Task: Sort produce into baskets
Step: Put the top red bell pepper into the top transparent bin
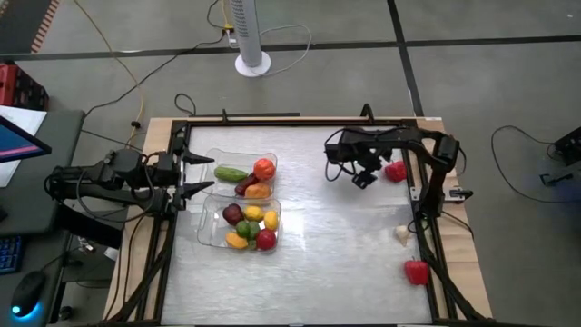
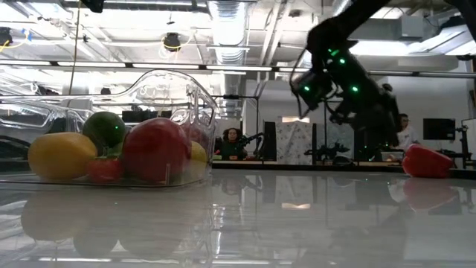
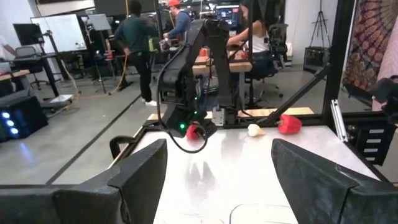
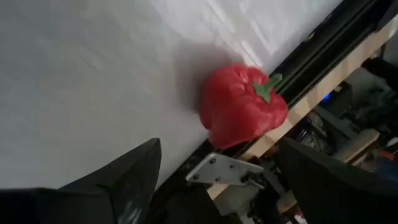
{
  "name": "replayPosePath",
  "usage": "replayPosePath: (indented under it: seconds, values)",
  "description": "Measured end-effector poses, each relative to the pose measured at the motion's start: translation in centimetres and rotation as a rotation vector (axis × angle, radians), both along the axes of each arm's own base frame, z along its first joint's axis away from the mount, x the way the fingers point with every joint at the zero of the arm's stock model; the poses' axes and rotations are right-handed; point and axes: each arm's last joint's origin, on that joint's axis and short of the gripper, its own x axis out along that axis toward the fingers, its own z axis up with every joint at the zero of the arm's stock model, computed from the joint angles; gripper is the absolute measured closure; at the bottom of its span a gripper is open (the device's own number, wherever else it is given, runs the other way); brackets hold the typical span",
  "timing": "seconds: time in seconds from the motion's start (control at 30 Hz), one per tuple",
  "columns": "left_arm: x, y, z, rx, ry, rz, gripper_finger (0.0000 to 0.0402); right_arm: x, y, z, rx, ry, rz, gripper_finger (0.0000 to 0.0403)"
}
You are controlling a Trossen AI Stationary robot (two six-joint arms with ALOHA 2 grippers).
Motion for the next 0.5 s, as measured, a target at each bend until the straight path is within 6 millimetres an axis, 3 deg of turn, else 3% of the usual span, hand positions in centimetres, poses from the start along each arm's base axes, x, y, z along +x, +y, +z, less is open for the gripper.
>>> replayPosePath:
  seconds: [0.2,0.5]
  values:
    - [0.0,0.0,0.0,0.004,0.0,0.006,0.0127,-3.1,-1.5,-1.0,0.023,0.066,-0.1,0.0048]
    - [0.0,0.0,-0.1,0.004,0.014,0.006,0.0127,-5.4,-2.4,-3.6,0.027,0.036,-0.132,0.0048]
